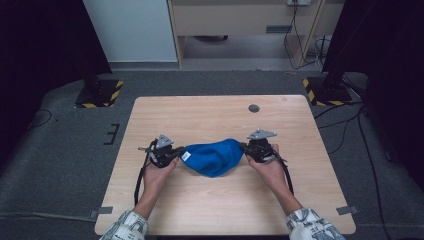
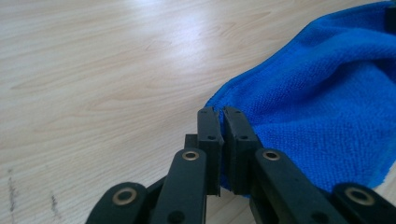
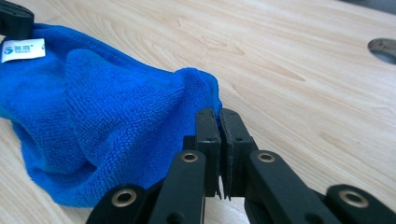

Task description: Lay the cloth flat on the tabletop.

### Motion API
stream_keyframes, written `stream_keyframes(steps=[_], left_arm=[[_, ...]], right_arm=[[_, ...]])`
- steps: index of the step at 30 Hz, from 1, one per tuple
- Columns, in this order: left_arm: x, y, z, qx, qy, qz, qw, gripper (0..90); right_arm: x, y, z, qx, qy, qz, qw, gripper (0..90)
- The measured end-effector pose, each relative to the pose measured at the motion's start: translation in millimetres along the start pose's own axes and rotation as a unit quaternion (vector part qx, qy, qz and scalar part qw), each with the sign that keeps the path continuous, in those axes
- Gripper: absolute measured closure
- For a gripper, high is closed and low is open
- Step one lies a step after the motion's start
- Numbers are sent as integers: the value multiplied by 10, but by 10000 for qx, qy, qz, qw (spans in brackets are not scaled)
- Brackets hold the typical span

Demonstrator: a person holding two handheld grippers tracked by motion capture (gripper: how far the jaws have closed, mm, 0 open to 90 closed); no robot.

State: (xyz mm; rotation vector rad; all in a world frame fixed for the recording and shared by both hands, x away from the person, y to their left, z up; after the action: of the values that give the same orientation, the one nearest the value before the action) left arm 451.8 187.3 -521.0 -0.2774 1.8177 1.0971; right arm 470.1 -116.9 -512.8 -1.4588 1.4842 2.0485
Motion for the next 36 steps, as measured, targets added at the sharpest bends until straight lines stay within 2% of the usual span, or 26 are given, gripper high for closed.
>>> stream_keyframes(steps=[8, 16, 20, 23, 26, 29, 36], left_arm=[[-201, 12, -118, 163, -35, -222, 9996, 862], [-450, -5, -175, 319, 125, -513, 9981, 864], [-601, 142, -227, 274, -37, -754, 9968, 867], [-694, 255, -245, 290, -82, -901, 9955, 867], [-754, 284, -250, 299, -112, -884, 9956, 867], [-835, 292, -270, 242, -290, -789, 9962, 866], [-970, 275, -300, 183, -490, -613, 9967, 865]], right_arm=[[16, 169, -102, -36, -97, -206, 9997, 876], [11, 383, -183, 16, -137, -398, 9991, 874], [-82, 526, -245, 44, -190, -631, 9978, 875], [-162, 622, -265, 23, -224, -768, 9968, 875], [-223, 698, -244, 3, -197, -843, 9962, 875], [-256, 746, -226, 10, -114, -870, 9961, 874], [-311, 818, -318, 136, -94, -837, 9964, 875]])
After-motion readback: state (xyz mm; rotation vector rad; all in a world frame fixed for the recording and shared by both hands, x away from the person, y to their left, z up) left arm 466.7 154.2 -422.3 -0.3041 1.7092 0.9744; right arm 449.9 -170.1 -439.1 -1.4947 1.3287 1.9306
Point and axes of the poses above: each handheld gripper's, and its own axes: y roughly backward along the jaws, x roughly out of its underside, z roughly to its left, the point moved 4 cm from there along -y, roughly forward along the jaws, and after that the axes turned 4 degrees about x, right-handed, at the moved point
